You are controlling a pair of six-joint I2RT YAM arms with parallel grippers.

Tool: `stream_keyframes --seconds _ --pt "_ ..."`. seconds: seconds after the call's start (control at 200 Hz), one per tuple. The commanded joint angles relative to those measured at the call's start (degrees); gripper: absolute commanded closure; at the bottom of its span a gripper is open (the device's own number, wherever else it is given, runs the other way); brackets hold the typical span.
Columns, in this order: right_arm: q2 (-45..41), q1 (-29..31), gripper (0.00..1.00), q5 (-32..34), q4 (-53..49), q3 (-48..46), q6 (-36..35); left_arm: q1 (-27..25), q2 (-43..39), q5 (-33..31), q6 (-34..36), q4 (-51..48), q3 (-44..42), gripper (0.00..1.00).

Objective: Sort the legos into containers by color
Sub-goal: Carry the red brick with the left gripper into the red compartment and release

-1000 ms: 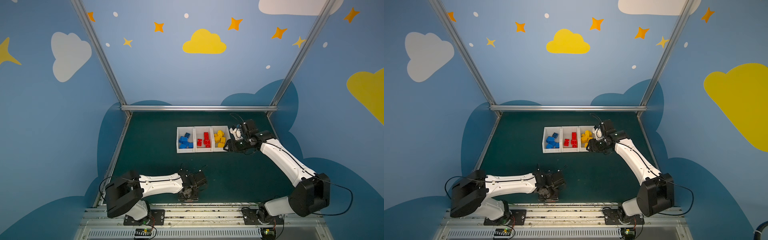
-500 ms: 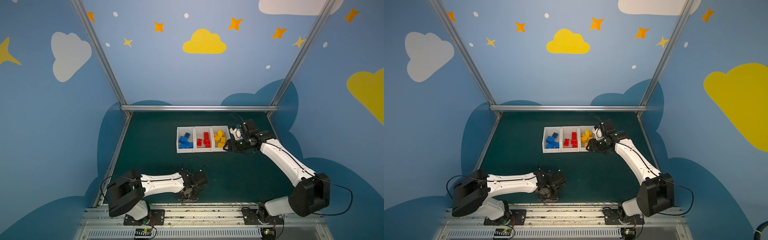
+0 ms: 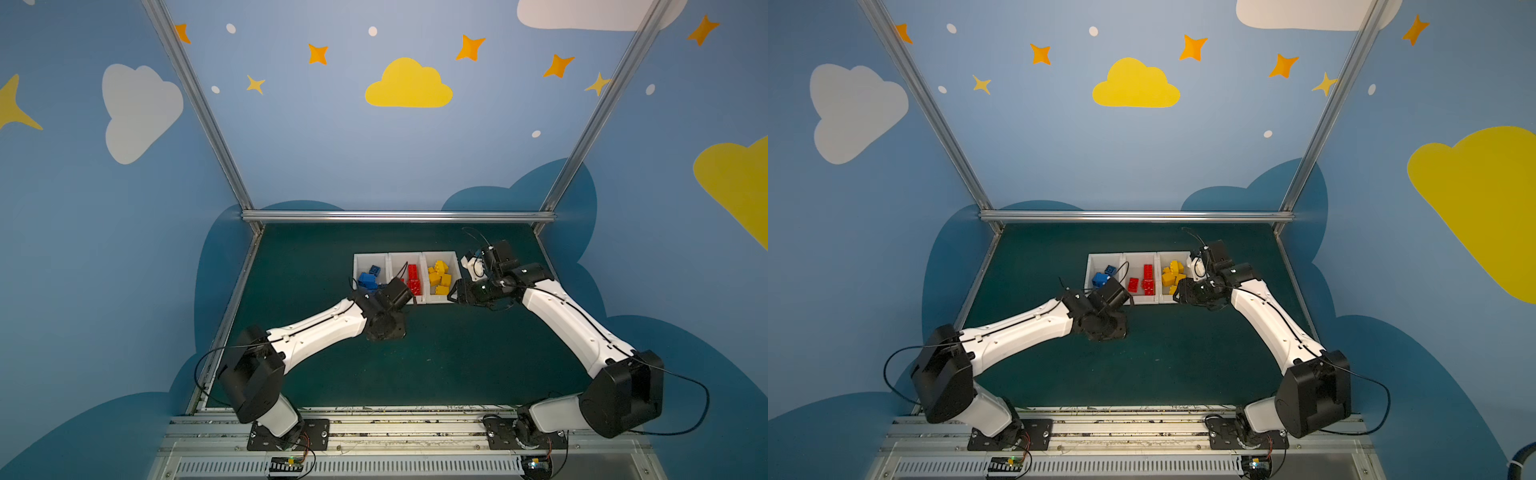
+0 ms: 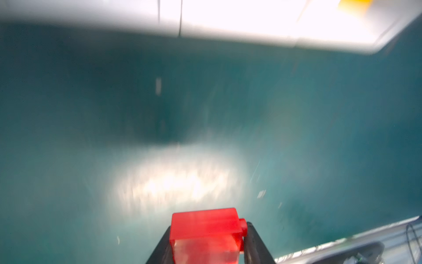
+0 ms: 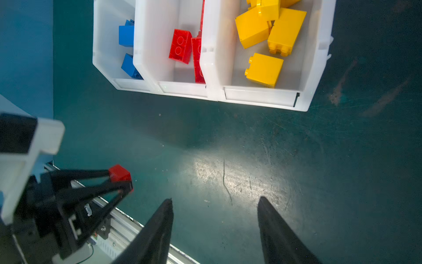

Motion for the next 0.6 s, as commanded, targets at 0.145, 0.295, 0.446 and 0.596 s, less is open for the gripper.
stream_keyframes --seconds 0.145,0.295,0.446,0.596 --pt "-3.8 -0.2 0.4 2.2 -3.3 -0.8 1.3 7.1 15.2 -1.3 14.6 -1.7 23.6 0.62" --pt "-5.2 -0.2 0.41 3.1 -4.3 -1.5 1.7 9.7 23.3 -2.6 16.3 -3.6 34.0 0.62" --pt "-6.1 -0.2 0.41 4.1 -5.7 -1.8 1.8 11.4 29.4 -1.1 17.2 -4.2 40.4 0.62" --pt "-6.7 -0.2 0.41 4.5 -6.0 -2.5 2.3 12.2 34.5 0.8 18.3 -5.8 46.0 0.62"
